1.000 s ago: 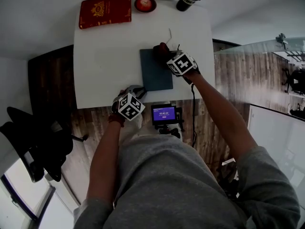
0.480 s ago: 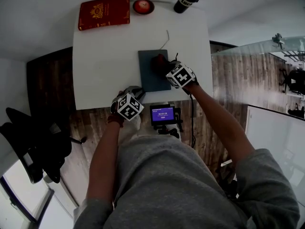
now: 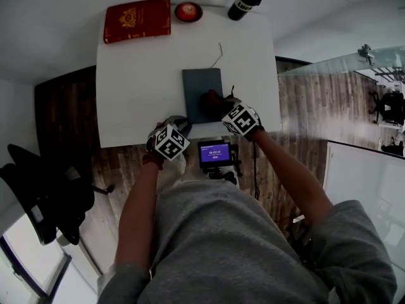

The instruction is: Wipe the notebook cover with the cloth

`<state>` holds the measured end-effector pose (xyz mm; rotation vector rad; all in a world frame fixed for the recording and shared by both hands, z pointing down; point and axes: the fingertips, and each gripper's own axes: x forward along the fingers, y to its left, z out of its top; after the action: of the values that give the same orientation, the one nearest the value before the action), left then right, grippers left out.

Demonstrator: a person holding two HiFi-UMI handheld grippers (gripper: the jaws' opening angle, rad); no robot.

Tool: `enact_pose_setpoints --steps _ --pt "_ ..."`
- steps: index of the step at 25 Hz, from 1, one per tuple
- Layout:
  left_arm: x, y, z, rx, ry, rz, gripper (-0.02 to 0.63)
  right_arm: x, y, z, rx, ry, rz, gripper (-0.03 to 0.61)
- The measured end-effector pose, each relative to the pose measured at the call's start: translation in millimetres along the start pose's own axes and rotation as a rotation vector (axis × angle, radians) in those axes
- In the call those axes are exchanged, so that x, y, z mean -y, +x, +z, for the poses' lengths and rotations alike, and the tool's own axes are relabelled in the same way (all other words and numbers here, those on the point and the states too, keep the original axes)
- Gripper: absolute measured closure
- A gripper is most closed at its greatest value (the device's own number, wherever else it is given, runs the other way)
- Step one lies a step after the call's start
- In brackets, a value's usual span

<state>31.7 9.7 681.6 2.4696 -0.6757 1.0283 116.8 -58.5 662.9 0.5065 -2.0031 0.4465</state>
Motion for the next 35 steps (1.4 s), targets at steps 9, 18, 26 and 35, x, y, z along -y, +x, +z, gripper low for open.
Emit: enact_pose_setpoints --steps 9,18,26,35 --pt "-2 0 0 0.001 -0.006 -0.001 0.531 -32 -12 -22 0.049 0.035 0.088 0.505" --pt "0 -2 0 0.006 -0.025 -0.028 0.517 -22 -23 -15 0.152 0.107 0.109 0.502" --pt "-45 -92 122 0.363 0.051 0.198 0.526 15 -132 93 0.605 0.197 -0.070 0.502" --pt "-52 -242 243 0.843 0.011 0.475 0.589 -20 -241 163 0.903 0.125 -0.256 0.500"
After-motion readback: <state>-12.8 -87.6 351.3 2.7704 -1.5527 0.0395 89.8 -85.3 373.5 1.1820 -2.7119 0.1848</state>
